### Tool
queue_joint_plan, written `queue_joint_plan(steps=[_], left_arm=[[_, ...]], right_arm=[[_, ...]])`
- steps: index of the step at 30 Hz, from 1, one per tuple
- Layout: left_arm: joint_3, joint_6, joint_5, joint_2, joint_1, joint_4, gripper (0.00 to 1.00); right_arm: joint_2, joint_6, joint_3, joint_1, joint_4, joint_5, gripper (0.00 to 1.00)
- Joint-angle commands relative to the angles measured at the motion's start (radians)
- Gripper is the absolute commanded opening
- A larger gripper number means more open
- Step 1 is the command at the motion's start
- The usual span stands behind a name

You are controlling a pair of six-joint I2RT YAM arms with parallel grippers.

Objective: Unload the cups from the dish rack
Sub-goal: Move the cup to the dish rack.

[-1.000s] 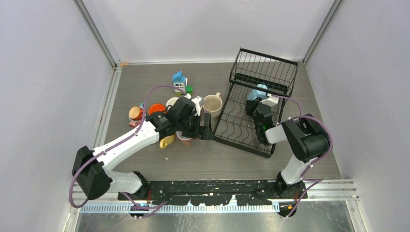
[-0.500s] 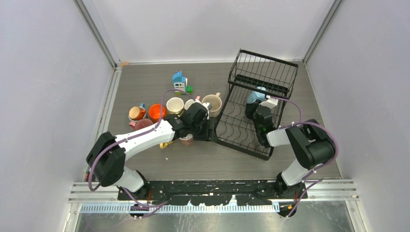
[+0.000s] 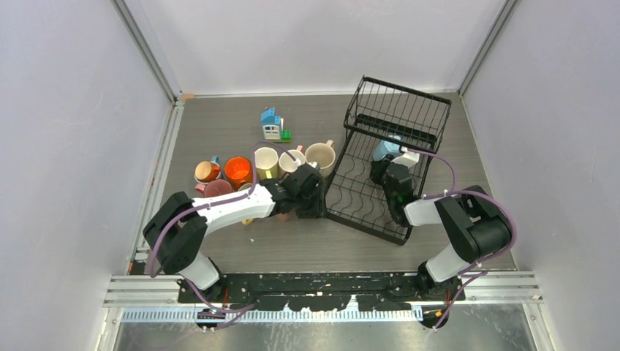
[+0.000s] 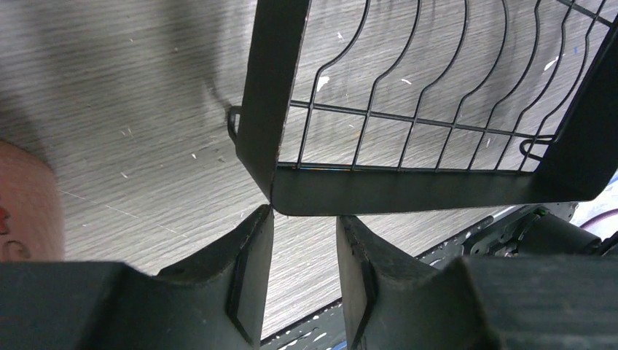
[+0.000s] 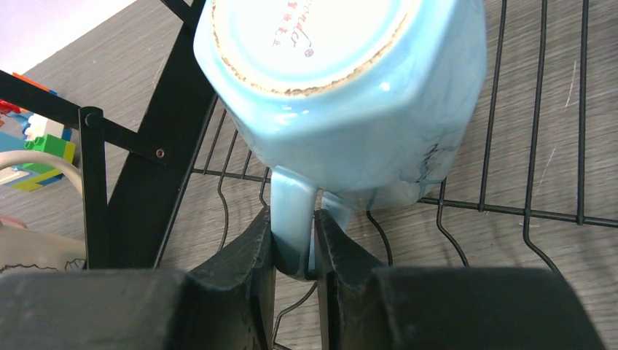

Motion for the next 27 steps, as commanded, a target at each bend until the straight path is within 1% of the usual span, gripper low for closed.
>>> queue_joint_plan(steps=[1, 7, 15, 27], left_arm=[[0.002, -0.064, -0.081, 0.027, -0.011, 0.122, 0.37], [0.014, -0.096, -0.085, 0.047, -0.013, 0.155, 0.31], [0.020, -0.123, -0.077, 0.075, -0.014, 0.168, 0.21], [0.020, -0.139, -0.100, 0.081, -0.014, 0.172, 0.15]], right_arm=[[-0.055, -0.099, -0.009, 0.023, -0.027, 0.023, 0.10], [-0.063, -0.057, -0.037, 0.028, -0.012, 0.005, 0.09], [-0.045, -0.027, -0.065, 0.053, 0.018, -0.004, 0.10], [-0.019, 0.015, -0.088, 0.073, 0.024, 0.003, 0.18]])
